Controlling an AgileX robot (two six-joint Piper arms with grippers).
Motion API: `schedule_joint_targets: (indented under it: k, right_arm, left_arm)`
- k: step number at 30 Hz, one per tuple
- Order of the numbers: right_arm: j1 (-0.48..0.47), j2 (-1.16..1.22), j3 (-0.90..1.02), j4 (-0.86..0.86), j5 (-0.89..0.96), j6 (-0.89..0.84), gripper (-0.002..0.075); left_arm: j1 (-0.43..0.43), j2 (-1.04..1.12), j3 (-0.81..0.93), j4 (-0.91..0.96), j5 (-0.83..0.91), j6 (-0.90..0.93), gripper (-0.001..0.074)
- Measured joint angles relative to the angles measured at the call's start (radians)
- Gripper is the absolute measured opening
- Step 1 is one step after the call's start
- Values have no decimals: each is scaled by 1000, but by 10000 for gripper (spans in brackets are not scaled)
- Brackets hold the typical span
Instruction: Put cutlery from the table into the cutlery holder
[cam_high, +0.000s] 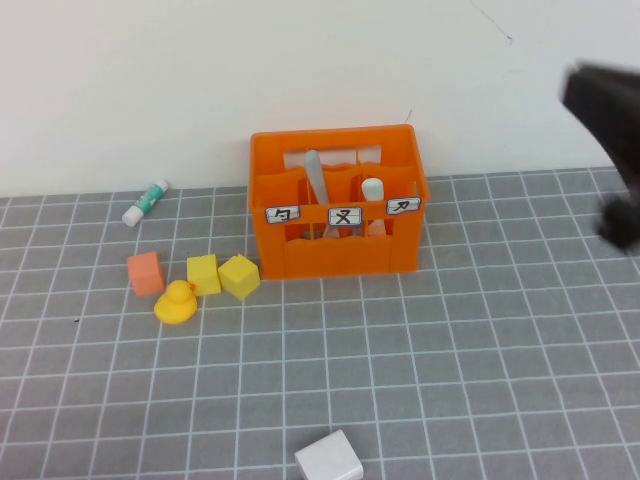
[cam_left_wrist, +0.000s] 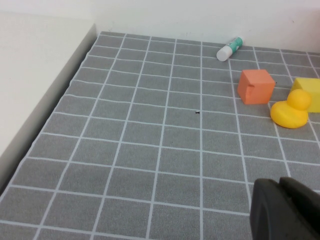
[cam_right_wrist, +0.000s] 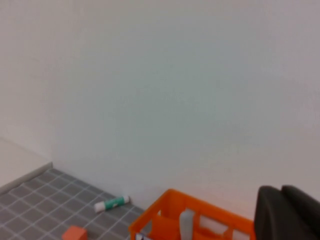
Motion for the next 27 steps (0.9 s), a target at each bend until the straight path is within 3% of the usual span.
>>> schedule_joint_targets:
  k: [7,13,17,27]
  right_arm:
    - [6,-179,136,0,116,6,-1]
    - [6,-321,144,2,546,7,-1]
    - [6,-392,144,-17,726,-71,-1]
    - [6,-606,147,-107,839,-83,-2]
  left_arm:
    - [0,0,0,0,0,0,-1]
    - [0,0,0,0,0,0,-1]
    - [0,0,0,0,0,0,-1]
    - [0,0,0,0,0,0,-1]
